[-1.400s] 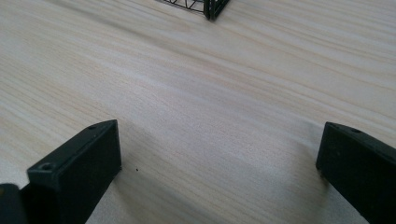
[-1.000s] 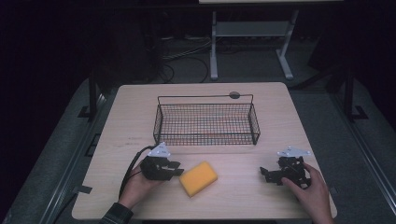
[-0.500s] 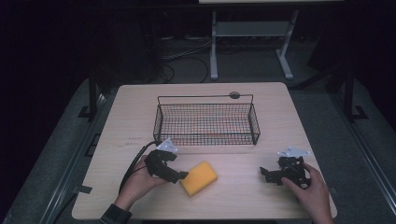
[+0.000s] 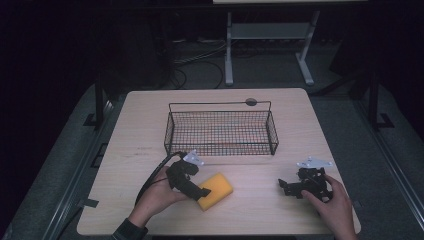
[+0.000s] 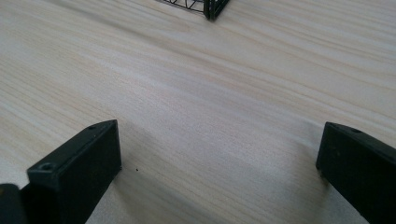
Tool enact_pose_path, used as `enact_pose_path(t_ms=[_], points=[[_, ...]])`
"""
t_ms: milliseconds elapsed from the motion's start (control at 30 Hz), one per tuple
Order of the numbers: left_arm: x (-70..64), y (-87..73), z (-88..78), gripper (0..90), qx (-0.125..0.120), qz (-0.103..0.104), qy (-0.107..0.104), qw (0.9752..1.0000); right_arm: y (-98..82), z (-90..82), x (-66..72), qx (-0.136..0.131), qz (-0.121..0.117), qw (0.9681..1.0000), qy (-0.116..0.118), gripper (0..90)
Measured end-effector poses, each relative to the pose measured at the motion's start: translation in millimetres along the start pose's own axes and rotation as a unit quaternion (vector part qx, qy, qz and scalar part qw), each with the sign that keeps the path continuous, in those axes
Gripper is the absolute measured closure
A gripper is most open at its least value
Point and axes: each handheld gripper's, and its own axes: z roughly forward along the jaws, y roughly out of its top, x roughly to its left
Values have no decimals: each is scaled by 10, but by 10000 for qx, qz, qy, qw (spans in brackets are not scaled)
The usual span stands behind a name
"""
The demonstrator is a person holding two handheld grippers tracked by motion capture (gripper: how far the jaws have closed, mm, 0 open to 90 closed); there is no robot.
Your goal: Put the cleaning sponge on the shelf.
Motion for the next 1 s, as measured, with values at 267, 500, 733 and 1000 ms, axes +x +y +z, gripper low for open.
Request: enact_pose_path(t_ms=[267,500,733,1000], points=[[-83,97,125,131,190,63,-53,9998,0,0,0,0,-1,10000,0,0],[-117,152,244,130,380,138,-53,9992,0,0,0,0,0,10000,0,0],[-151,193,361,130,534,170,41,9984,0,0,0,0,-1,10000,0,0],[-170,213,495,130,747,213,127,9969,0,0,0,0,-1,10000,0,0]])
